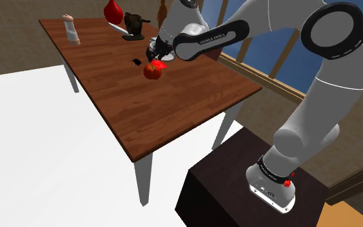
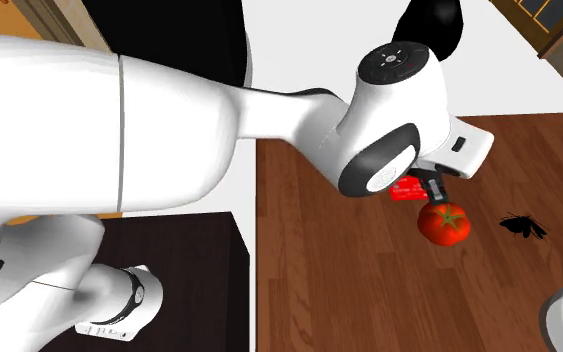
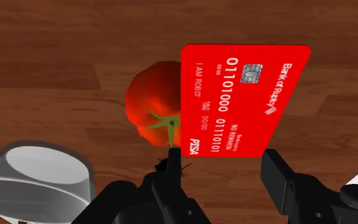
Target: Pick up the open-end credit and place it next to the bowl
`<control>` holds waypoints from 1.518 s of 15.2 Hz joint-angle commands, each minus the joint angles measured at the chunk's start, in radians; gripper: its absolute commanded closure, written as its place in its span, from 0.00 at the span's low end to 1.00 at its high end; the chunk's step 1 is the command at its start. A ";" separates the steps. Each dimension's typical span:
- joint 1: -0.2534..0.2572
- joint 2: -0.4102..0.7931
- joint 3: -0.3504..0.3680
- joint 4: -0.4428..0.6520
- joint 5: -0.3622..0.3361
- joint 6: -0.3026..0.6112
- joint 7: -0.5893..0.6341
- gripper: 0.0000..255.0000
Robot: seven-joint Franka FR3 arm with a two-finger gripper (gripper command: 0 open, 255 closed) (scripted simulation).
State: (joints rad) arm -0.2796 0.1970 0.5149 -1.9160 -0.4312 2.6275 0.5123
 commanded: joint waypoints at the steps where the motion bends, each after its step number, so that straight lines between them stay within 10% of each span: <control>1: -0.013 0.065 -0.012 0.083 0.000 -0.020 -0.048 1.00; 11: -0.018 0.417 -0.050 0.590 0.003 -0.180 -0.253 1.00; 23: -0.009 0.462 -0.087 0.505 -0.042 -0.052 -0.208 1.00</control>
State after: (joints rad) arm -0.2919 0.6553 0.4324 -1.4017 -0.4675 2.5623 0.2965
